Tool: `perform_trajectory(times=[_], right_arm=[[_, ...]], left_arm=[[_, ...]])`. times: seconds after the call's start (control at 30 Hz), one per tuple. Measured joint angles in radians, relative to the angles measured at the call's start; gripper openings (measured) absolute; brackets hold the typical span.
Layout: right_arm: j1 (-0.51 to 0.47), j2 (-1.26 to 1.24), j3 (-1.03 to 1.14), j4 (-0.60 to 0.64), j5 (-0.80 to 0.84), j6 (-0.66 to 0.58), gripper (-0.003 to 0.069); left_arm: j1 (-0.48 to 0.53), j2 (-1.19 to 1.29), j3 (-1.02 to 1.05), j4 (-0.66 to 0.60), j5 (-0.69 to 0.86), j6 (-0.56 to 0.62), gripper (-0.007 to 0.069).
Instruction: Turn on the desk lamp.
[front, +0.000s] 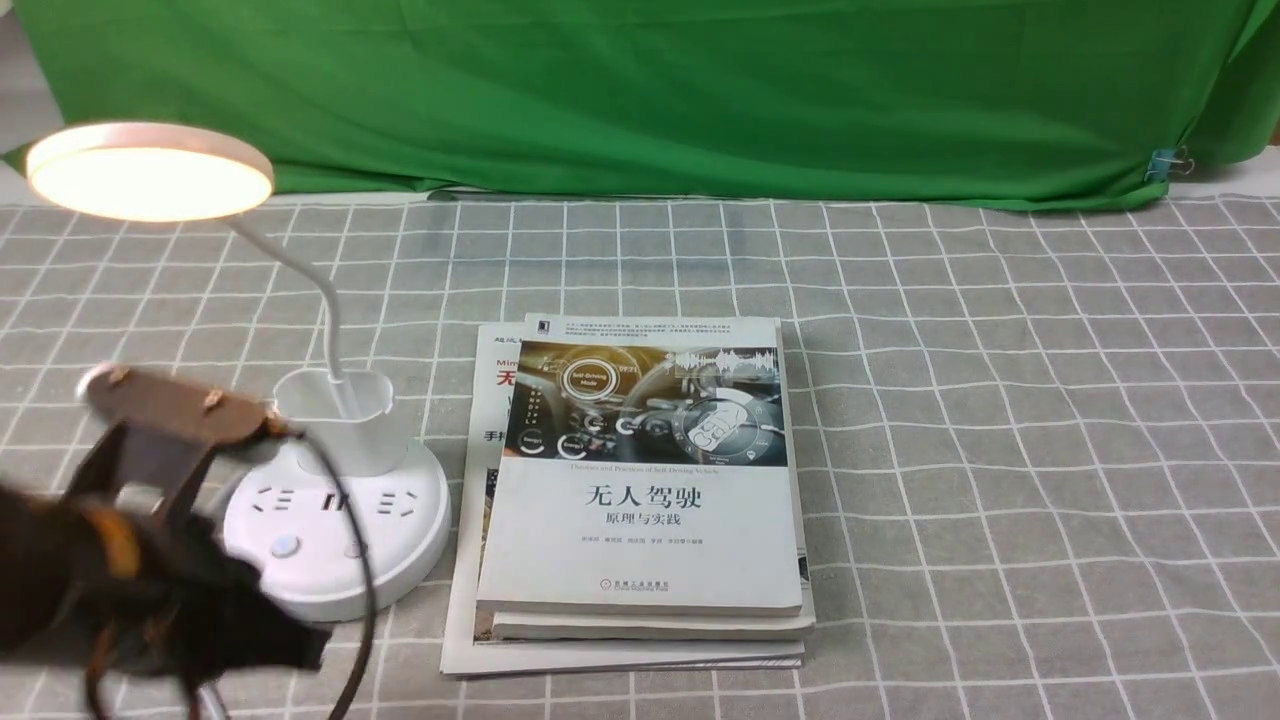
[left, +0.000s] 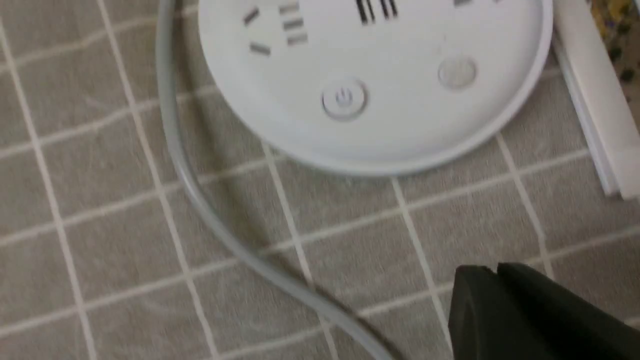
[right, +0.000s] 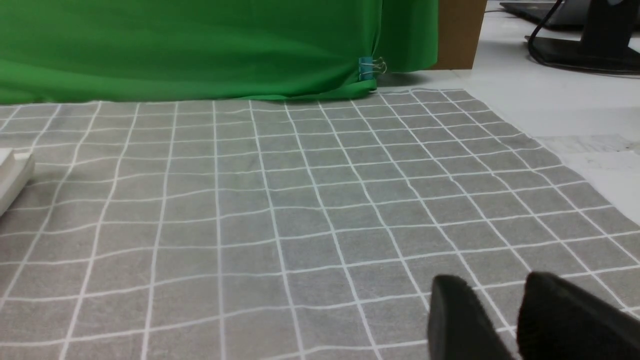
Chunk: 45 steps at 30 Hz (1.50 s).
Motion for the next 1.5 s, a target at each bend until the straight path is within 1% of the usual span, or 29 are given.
perform_trajectory(times=[0.1, 0.13, 0.17, 0.2, 0.23, 0.3, 0.57, 0.7, 0.83, 1.5], right_arm=[[0.0, 0.0, 0.0, 0.0, 0.0, 0.0, 0.0244], [0.0, 0.0, 0.0, 0.0, 0.0, 0.0, 0.0244], [0.0, 0.0, 0.0, 0.0, 0.0, 0.0, 0.0244], [0.0, 0.0, 0.0, 0.0, 0.0, 0.0, 0.0244], [0.0, 0.0, 0.0, 0.0, 0.0, 0.0, 0.0244], [0.0, 0.0, 0.0, 0.0, 0.0, 0.0, 0.0244], [0.0, 0.0, 0.0, 0.0, 0.0, -0.001, 0.0244], [0.0, 0.0, 0.0, 0.0, 0.0, -0.001, 0.0244], [0.0, 0.0, 0.0, 0.0, 0.0, -0.001, 0.0244], [0.0, 0.0, 0.0, 0.0, 0.0, -0.001, 0.0244]], left_arm=[[0.0, -0.116, 0.063, -0.016, -0.014, -0.003, 0.0019], [0.0, -0.212, 0.092, -0.022, -0.04, -0.004, 0.0019], [0.0, -0.267, 0.1, -0.023, -0.053, -0.005, 0.0019], [0.0, -0.267, 0.1, -0.024, -0.053, -0.005, 0.0019], [0.0, -0.357, 0.105, -0.024, -0.068, -0.005, 0.0019], [0.0, -0.457, 0.107, -0.024, -0.074, -0.005, 0.0019], [0.0, -0.845, 0.108, -0.061, -0.041, -0.005, 0.0019], [0.0, -0.958, 0.123, -0.076, -0.029, -0.005, 0.0019], [0.0, -0.992, 0.139, -0.076, -0.025, -0.005, 0.0019], [0.0, -0.993, 0.14, -0.073, -0.025, -0.004, 0.0019]])
